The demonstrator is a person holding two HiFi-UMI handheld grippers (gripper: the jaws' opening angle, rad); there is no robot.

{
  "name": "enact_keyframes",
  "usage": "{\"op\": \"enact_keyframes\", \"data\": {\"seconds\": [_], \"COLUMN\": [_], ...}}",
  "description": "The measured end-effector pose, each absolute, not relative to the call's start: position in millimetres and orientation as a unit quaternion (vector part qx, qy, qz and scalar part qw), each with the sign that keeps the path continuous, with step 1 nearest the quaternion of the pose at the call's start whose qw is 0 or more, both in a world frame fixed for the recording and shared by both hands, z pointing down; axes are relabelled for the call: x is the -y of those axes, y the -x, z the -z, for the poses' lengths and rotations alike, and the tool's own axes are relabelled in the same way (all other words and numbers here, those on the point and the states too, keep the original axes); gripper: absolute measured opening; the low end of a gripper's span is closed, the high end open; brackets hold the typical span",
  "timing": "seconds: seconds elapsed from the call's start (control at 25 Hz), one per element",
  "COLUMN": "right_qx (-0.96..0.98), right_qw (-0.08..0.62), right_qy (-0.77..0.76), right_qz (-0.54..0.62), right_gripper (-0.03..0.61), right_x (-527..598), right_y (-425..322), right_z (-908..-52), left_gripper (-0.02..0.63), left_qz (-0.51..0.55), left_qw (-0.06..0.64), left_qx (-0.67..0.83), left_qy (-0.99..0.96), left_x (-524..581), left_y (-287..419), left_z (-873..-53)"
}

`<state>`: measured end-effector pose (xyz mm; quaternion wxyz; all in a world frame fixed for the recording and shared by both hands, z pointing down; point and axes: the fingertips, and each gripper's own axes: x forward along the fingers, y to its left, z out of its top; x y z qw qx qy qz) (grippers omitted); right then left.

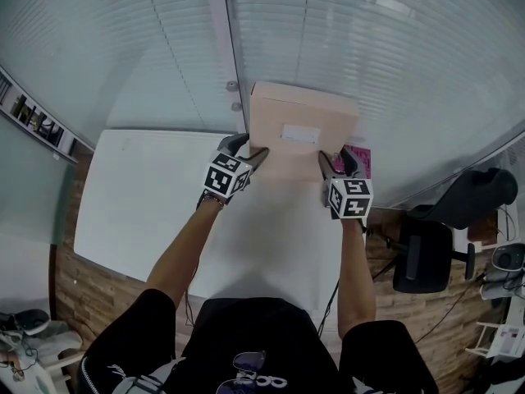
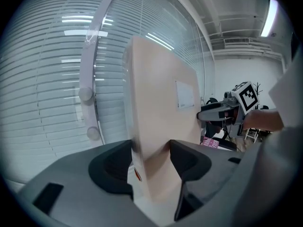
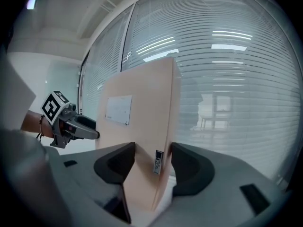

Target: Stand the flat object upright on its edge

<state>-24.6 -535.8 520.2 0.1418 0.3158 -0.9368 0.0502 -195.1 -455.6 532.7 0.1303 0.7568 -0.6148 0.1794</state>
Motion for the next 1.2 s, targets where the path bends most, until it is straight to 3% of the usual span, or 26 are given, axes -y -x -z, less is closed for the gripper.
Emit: {"op": "enact_keyframes", "data": {"seconds": [1.2], "right_qx": [0.928], "right_qw": [0.152], "right_qy": [-0.34], "right_qz": [-0.016], "right_gripper": [0.236], "right_x": [582.3], "right_y": [35.0], "right_z": [-530.8], "left_gripper": [0.252], "left_qz": [-0.212], "left_qw": [0.094], "left_qx": [0.625], "left_qy": [-0.745], "left_x": [509.0], "left_y": [211.4], "left_z": [-548.2]}}
